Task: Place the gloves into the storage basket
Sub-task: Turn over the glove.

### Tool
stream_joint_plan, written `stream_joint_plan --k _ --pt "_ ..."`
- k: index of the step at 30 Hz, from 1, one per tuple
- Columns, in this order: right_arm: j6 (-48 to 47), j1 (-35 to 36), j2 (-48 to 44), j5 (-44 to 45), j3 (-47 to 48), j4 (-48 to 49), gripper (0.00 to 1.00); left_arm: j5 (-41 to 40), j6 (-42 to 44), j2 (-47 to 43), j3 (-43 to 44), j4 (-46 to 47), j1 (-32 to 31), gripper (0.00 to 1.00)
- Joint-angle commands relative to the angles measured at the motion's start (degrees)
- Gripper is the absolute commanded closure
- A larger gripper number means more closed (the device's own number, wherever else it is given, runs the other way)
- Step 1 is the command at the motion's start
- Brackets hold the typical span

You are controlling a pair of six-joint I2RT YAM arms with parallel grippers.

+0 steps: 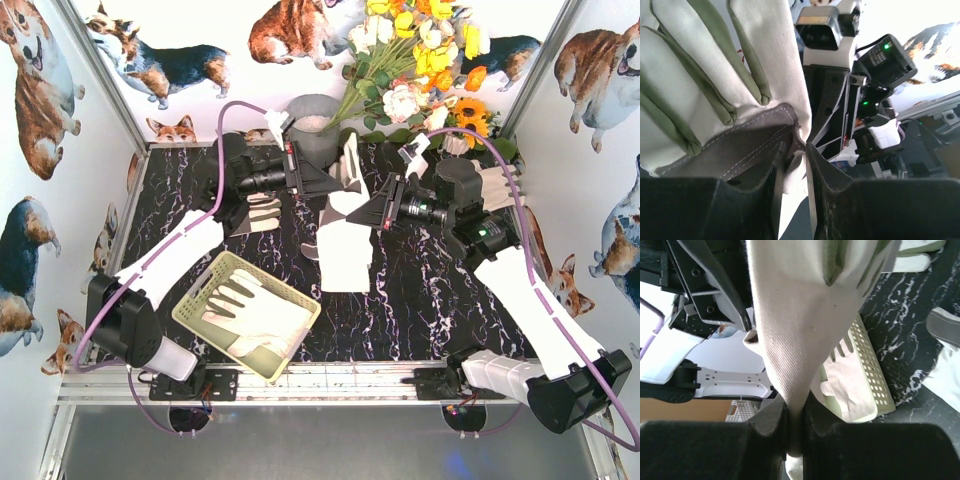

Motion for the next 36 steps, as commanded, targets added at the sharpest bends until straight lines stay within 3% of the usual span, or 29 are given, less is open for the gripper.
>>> stream_joint_plan --k 1,6,15,27,29,36 --pt "-4.0 -0.1 -0.5 4.6 4.3 -4.8 1.00 1.7 3.4 1.8 0.6 -2.8 -1.6 0.82" --pt "-4.2 -0.1 -0.8 4.9 4.0 -5.2 1.00 2.1 5.4 4.4 2.5 -4.8 -2.5 0.69" --pt "-5.1 -0.4 -0.9 5.5 4.2 -6.9 1.00 3.0 5.7 4.3 0.2 -3.8 -3.1 0.62" --pt "-4.9 -0.4 -0.9 6.0 3.5 -8.6 1.00 4.7 4.0 0.9 -4.3 1.9 -3.1 0.29" --pt "-4.8 -0.4 -0.9 5.7 3.5 -8.7 1.00 4.8 3.9 0.5 -4.9 2.5 -3.2 0.30" --pt "-4.9 -0.4 -0.9 5.0 4.1 -9.2 1.00 3.0 2.8 1.3 -4.8 4.5 -3.2 0.53"
